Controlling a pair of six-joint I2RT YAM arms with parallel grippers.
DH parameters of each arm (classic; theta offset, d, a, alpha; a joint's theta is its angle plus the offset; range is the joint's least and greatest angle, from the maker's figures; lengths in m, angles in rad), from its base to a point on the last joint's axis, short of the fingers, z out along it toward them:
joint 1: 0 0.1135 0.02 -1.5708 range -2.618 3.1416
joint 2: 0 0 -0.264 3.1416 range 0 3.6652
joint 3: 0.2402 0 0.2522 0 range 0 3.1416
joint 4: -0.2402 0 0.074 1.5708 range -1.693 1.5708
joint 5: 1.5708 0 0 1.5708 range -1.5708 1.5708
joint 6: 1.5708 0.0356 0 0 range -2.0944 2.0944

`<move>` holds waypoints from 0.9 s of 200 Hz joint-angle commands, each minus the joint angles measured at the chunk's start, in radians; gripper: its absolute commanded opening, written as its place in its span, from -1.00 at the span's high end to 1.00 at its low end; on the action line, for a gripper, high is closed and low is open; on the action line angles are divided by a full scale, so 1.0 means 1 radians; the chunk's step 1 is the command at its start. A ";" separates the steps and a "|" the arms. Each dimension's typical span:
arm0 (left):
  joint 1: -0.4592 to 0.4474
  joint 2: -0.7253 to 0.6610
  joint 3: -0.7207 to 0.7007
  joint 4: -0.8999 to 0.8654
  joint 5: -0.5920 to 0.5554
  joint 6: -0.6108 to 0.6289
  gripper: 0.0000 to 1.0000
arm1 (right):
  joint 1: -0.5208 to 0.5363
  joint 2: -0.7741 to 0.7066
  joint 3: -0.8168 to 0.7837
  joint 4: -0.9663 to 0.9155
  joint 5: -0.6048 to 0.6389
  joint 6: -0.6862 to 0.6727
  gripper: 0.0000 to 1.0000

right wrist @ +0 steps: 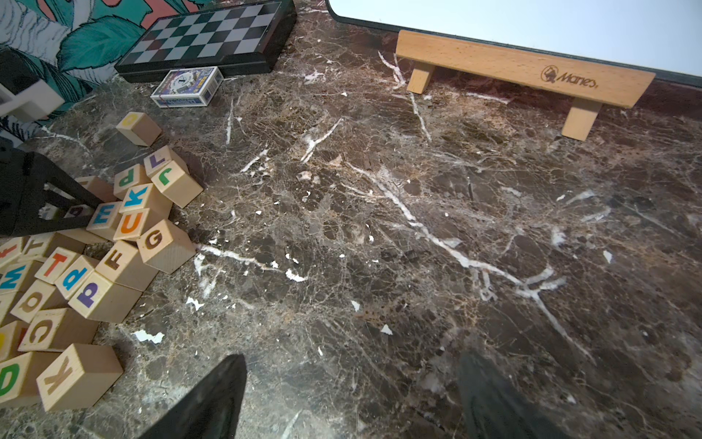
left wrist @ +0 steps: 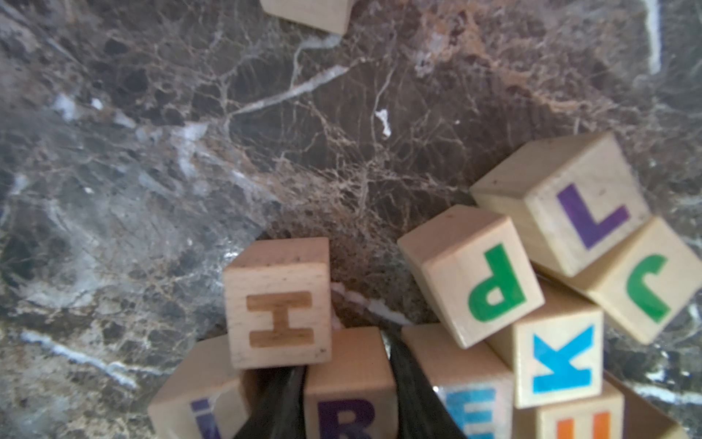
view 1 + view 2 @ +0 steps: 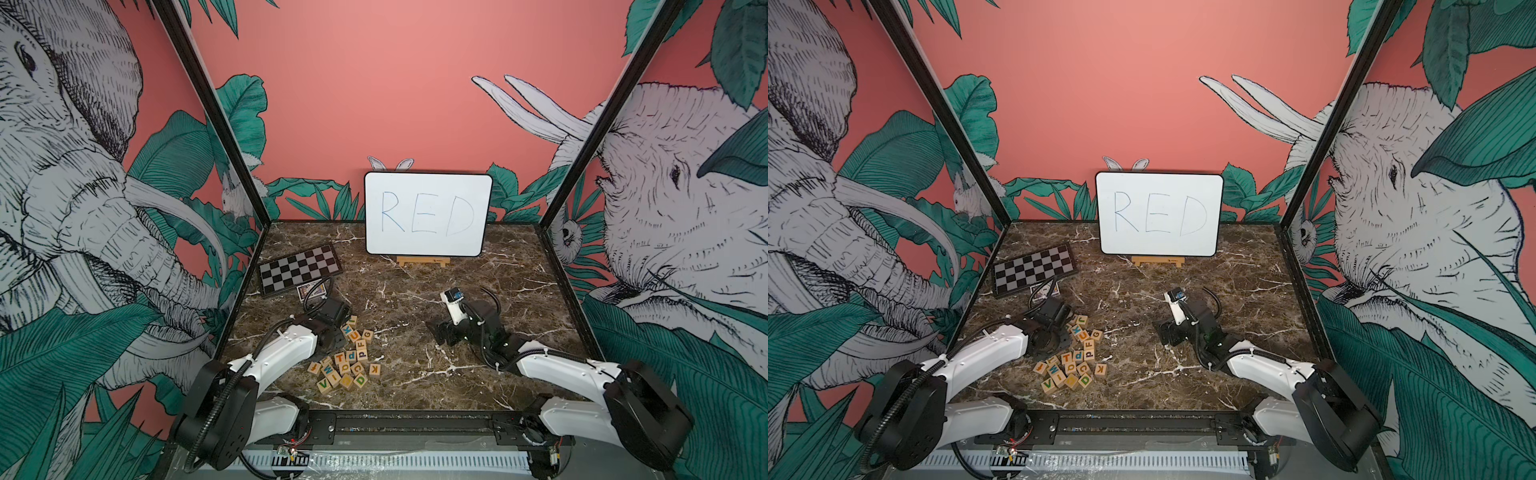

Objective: Assemble the uppercase word "red" with letter blocks
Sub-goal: Pick up the letter block from the center of the board.

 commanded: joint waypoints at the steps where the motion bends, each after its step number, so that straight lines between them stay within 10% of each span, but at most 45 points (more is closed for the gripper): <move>1: -0.003 -0.002 0.004 -0.001 -0.007 -0.012 0.27 | 0.010 -0.001 0.034 0.008 0.002 -0.008 -0.73; 137: -0.003 -0.121 0.251 -0.295 -0.055 0.289 0.43 | 0.012 -0.053 0.016 0.004 0.047 -0.008 -0.77; 180: -0.032 -0.127 0.341 -0.266 0.187 0.377 0.51 | 0.016 -0.205 -0.056 0.010 -0.021 -0.010 -0.80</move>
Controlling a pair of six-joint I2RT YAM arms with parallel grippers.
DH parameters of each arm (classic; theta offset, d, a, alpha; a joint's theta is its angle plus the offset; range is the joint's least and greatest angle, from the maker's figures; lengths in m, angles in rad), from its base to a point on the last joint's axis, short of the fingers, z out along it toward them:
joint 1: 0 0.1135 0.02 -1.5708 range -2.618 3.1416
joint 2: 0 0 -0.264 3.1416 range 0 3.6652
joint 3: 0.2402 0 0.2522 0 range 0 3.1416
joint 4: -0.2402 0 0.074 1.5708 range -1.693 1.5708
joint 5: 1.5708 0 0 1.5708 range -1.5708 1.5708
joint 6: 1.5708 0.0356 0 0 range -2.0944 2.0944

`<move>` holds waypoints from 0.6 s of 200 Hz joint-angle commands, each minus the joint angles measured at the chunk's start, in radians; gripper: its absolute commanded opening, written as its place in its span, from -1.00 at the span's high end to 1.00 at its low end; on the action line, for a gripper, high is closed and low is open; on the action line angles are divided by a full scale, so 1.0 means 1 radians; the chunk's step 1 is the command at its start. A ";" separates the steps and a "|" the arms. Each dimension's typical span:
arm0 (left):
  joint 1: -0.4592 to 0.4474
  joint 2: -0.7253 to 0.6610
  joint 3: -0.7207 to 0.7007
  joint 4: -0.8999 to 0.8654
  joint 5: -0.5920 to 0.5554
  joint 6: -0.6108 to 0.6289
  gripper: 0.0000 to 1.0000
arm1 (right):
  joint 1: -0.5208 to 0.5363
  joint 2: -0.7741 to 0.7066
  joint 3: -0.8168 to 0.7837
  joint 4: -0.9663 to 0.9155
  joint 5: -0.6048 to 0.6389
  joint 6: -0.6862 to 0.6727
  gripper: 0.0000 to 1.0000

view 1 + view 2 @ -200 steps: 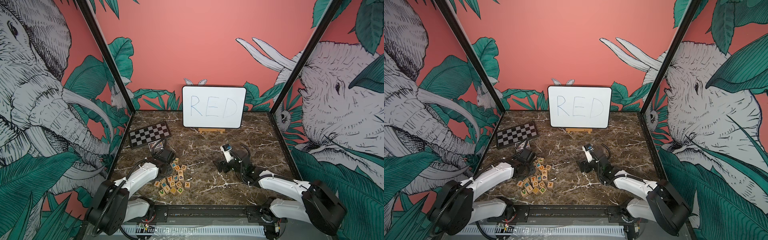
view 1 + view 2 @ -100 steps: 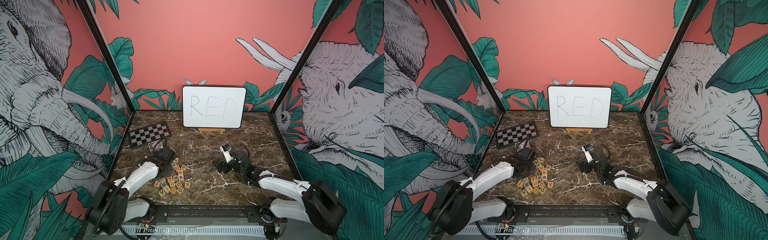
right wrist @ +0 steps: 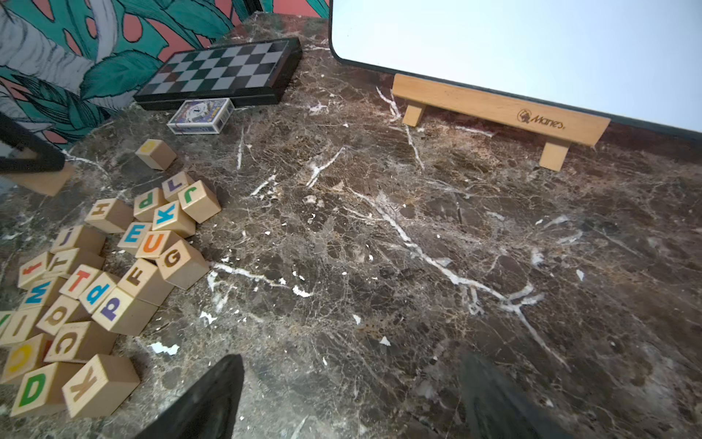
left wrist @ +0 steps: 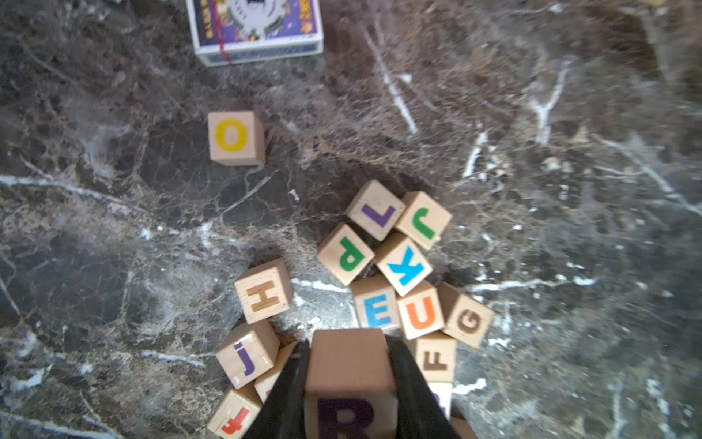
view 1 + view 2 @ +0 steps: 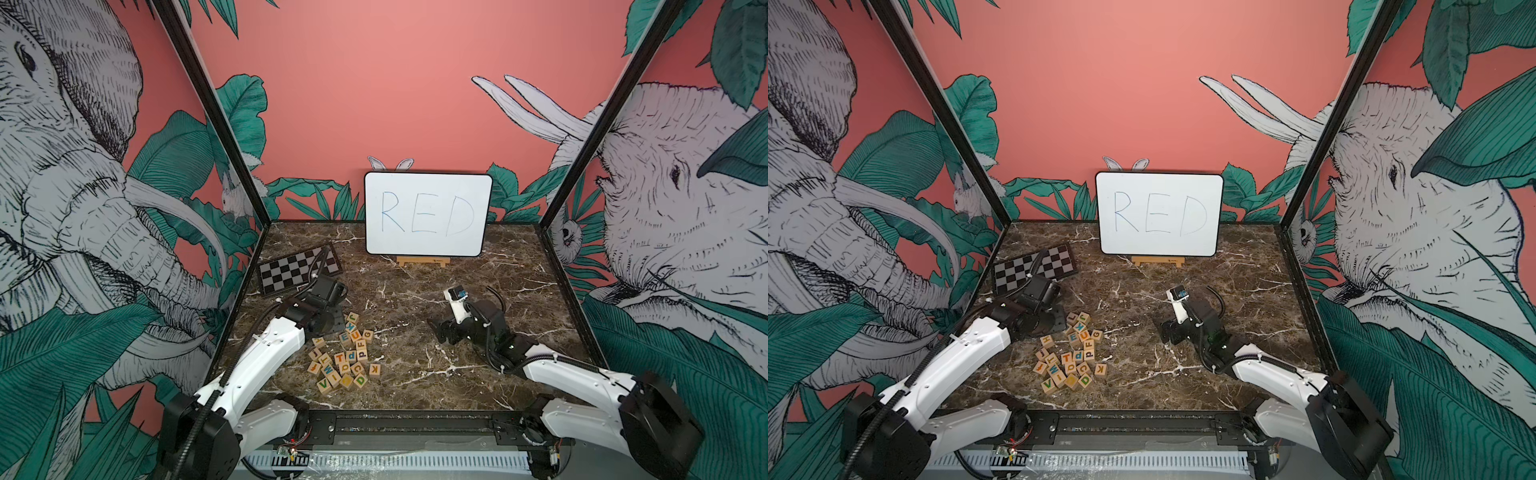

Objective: Assemble the uppercase word "red" with letter blocks
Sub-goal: Pick up the letter block from the center of the board.

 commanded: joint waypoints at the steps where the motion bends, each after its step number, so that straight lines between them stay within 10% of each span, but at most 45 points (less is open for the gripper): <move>1: -0.032 0.002 0.039 -0.022 0.129 0.064 0.52 | 0.009 -0.085 -0.042 0.030 -0.037 -0.009 -0.80; 120: -0.341 0.365 0.281 0.096 -0.028 -0.057 0.46 | 0.012 -0.426 -0.199 -0.062 0.146 -0.012 -0.97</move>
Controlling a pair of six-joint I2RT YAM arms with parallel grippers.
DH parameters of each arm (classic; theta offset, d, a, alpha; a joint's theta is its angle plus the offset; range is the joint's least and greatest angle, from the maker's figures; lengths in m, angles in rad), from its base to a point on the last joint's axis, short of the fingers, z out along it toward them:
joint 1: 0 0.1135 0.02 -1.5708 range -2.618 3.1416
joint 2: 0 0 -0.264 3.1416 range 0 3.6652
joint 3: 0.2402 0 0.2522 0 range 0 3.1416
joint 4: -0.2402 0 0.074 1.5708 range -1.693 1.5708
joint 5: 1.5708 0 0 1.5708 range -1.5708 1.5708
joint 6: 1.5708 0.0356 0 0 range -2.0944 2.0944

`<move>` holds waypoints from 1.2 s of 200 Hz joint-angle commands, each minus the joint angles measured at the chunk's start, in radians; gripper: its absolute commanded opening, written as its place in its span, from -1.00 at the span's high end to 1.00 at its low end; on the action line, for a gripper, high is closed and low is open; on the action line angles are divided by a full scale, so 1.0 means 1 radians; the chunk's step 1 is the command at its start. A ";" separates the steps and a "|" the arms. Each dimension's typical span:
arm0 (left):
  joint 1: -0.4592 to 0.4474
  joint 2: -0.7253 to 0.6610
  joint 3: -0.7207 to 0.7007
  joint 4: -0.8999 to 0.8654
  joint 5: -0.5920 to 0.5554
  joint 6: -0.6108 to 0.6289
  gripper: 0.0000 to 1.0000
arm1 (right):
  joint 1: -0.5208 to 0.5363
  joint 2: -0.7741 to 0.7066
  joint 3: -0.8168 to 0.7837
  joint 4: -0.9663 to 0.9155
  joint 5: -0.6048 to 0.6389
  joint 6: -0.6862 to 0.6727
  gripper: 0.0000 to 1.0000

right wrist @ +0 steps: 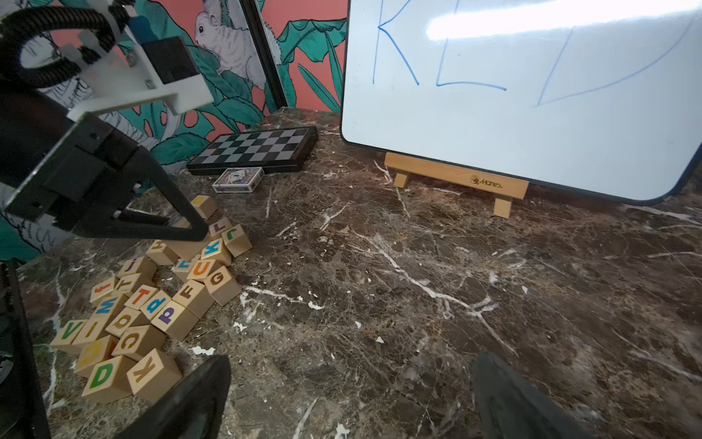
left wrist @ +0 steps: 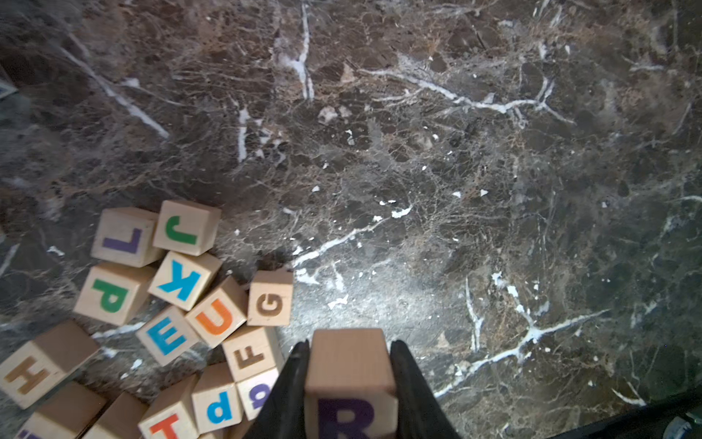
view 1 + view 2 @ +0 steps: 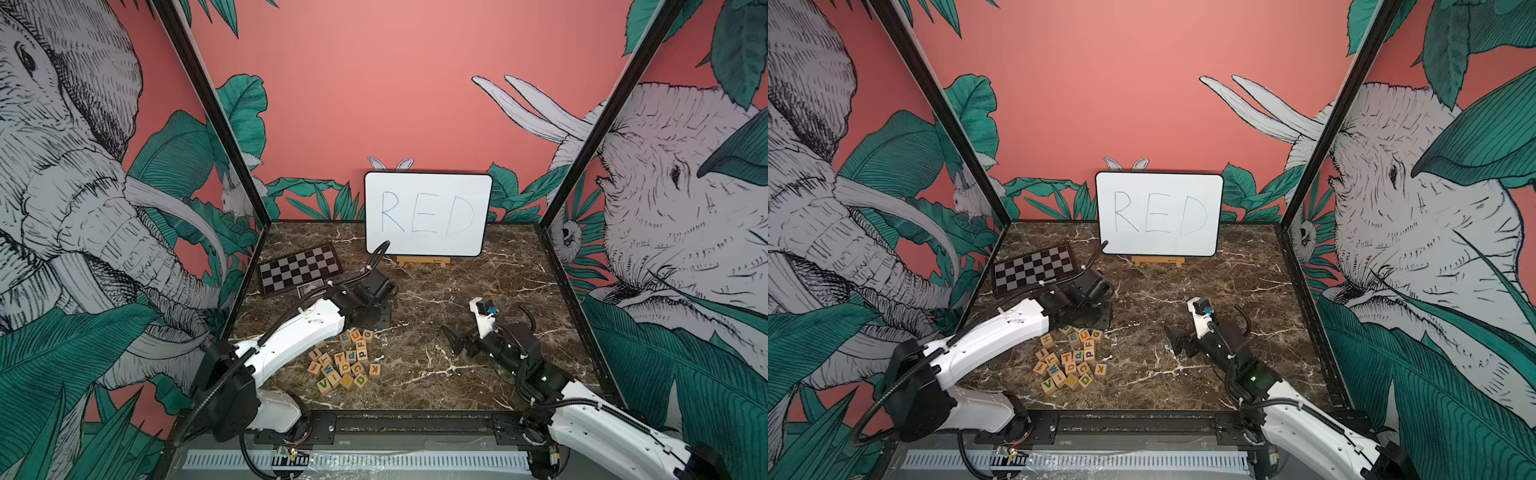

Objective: Assemble the uppercase word "red" with letter blocks
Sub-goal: Pick up the letter block from the center of the board, then place the letter block at the center of the board.

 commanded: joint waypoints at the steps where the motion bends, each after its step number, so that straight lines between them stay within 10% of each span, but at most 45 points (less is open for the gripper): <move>1: -0.007 0.053 0.063 0.003 -0.071 -0.019 0.46 | 0.005 -0.004 -0.021 -0.008 0.087 -0.012 -0.98; 126: -0.007 0.530 0.366 0.095 -0.199 -0.089 0.38 | 0.005 -0.144 -0.036 -0.100 0.332 0.025 -0.98; 240: 0.029 0.704 0.558 0.085 -0.182 -0.017 0.35 | 0.004 -0.151 -0.039 -0.094 0.306 0.005 -0.98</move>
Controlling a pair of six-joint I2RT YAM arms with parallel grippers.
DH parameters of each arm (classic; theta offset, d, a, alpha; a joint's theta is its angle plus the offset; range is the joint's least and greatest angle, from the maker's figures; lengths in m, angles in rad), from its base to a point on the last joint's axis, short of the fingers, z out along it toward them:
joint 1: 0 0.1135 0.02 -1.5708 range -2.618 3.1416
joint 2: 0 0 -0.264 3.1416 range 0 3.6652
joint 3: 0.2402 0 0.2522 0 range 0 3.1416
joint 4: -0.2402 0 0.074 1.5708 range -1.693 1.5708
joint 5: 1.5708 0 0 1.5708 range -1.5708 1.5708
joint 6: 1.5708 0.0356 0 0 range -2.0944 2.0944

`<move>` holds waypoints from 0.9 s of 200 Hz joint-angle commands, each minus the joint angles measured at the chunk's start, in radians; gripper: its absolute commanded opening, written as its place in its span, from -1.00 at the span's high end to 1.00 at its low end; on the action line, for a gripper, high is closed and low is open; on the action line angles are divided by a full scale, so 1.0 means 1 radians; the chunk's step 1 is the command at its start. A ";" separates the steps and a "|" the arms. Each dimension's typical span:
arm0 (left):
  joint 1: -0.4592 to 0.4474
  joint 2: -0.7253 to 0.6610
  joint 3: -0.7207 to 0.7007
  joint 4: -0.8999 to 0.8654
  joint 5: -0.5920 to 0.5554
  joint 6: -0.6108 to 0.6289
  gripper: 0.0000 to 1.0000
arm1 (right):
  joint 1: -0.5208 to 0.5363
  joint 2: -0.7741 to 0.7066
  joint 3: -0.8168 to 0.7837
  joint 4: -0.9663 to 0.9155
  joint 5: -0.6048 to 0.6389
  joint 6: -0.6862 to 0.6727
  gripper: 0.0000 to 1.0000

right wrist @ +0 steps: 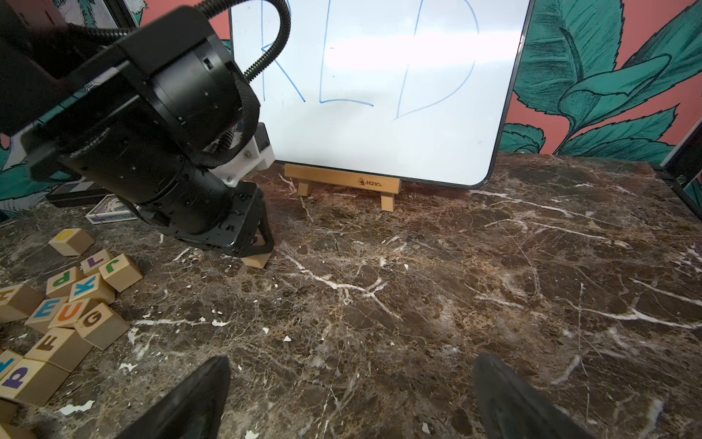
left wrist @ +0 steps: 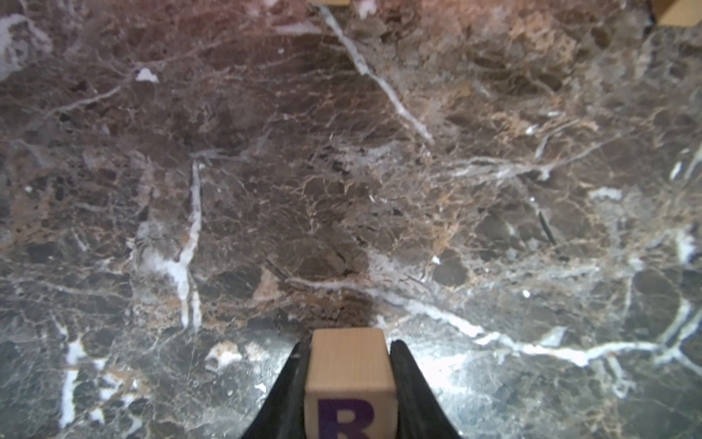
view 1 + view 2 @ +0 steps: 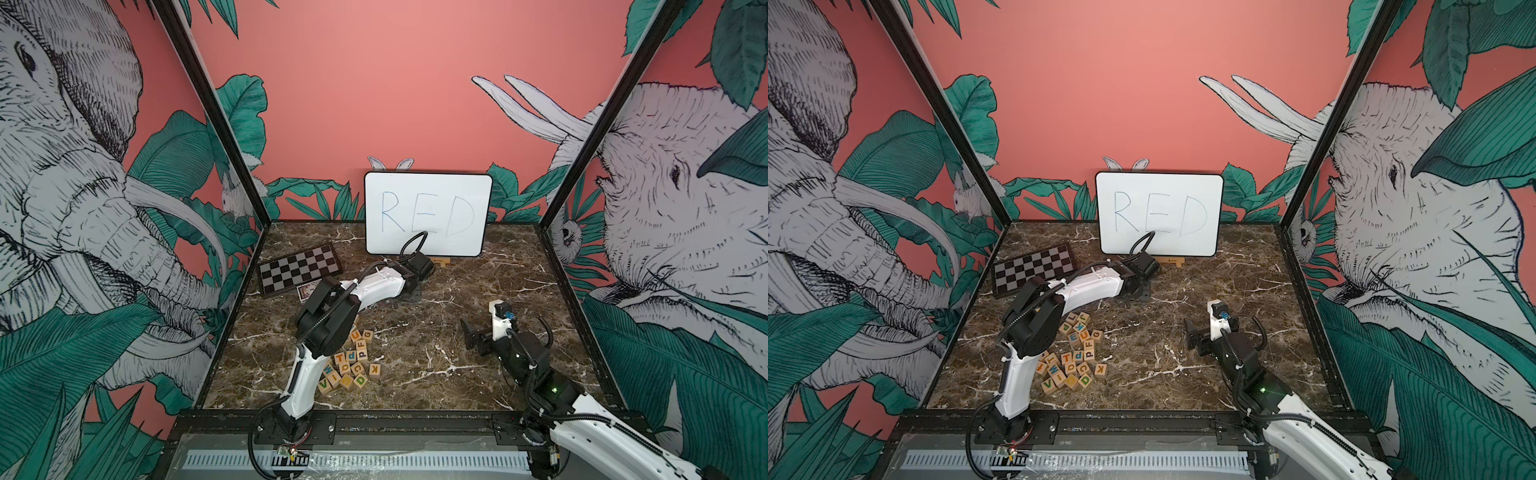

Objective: Assemble the uppercase word "red" with letter blocks
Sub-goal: Place the letter block at the center of the board.

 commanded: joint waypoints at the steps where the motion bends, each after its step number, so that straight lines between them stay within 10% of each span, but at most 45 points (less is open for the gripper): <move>1: 0.007 0.007 0.055 -0.037 -0.039 0.015 0.35 | 0.004 0.010 0.001 0.029 0.004 -0.004 -0.98; 180: 0.016 0.058 0.074 -0.052 -0.015 0.006 0.12 | 0.004 0.065 0.026 0.027 -0.064 -0.008 -0.98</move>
